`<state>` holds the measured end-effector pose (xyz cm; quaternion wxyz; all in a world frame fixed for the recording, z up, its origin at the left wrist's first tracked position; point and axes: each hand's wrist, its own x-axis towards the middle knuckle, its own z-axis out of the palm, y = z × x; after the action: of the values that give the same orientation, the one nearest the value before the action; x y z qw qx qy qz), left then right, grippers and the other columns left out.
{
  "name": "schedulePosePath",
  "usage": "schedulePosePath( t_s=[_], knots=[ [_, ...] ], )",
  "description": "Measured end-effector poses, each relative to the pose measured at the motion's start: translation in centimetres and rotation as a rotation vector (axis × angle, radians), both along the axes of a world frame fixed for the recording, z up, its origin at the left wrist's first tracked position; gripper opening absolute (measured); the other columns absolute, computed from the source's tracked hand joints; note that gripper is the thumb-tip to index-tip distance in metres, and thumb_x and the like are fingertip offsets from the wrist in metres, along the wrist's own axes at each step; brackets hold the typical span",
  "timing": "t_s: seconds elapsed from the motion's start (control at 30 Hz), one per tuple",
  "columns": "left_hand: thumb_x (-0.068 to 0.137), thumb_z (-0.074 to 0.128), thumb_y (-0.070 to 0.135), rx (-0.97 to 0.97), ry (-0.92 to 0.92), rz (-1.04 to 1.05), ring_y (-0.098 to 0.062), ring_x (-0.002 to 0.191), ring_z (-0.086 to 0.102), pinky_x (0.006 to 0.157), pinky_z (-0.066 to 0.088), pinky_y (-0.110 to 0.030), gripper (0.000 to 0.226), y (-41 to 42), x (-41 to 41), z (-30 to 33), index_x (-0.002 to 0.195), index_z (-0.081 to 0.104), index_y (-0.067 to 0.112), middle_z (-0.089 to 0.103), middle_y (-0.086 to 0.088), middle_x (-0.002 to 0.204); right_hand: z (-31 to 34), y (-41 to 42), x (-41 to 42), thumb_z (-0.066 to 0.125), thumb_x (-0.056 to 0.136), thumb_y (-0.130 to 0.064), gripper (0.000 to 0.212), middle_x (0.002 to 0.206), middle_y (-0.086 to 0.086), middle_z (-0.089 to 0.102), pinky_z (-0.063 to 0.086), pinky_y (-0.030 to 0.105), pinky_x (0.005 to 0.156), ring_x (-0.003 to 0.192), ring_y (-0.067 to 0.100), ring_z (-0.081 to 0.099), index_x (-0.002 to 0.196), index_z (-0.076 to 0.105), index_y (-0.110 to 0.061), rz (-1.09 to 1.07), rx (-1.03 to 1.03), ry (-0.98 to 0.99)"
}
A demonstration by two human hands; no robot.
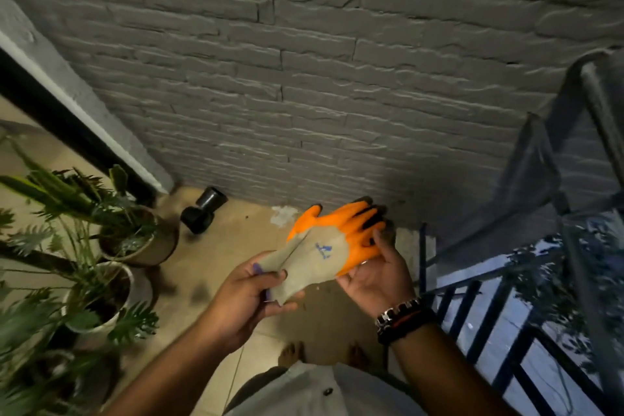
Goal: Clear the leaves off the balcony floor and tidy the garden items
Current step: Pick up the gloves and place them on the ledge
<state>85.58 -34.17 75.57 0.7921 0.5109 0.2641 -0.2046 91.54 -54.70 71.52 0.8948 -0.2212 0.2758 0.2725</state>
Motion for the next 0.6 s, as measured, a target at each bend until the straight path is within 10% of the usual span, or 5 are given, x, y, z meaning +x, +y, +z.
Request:
schedulePosePath(
  t_s=[0.13,0.4,0.6],
  knots=[
    [0.087,0.05,-0.011,-0.012,0.006,0.079,-0.032,0.084,0.07,0.063,0.062,-0.039,0.028,-1.5,-0.8,0.3,0.105,0.066,0.004,0.071,-0.022,0.102,0.8,-2.9,-1.1,0.09,0.055,-0.025,0.072,0.13,0.018,0.061,0.039,0.051,0.106,0.119,0.035,0.059,0.121,0.067,-0.009,0.122,0.015,-0.066],
    [0.089,0.05,-0.007,-0.016,0.028,0.057,-0.027,0.08,0.074,0.059,0.062,-0.034,0.025,-2.0,0.5,-0.2,0.106,0.063,0.004,0.074,-0.018,0.101,1.2,-4.6,-3.0,0.092,0.042,-0.008,0.099,0.129,0.02,0.06,0.055,0.05,0.087,0.11,0.036,0.064,0.133,0.053,-0.006,0.016,0.075,-0.059],
    [0.088,0.058,0.004,-0.021,-0.06,-0.195,-0.022,0.077,0.073,0.056,0.061,-0.03,0.022,-0.4,4.2,0.6,0.109,0.064,0.004,0.074,-0.016,0.098,2.4,-2.5,-4.1,0.081,0.064,-0.015,0.047,0.1,0.017,0.072,0.058,0.04,0.057,0.081,0.032,0.072,0.107,0.066,-0.005,-0.138,-0.041,-0.072]
  ],
)
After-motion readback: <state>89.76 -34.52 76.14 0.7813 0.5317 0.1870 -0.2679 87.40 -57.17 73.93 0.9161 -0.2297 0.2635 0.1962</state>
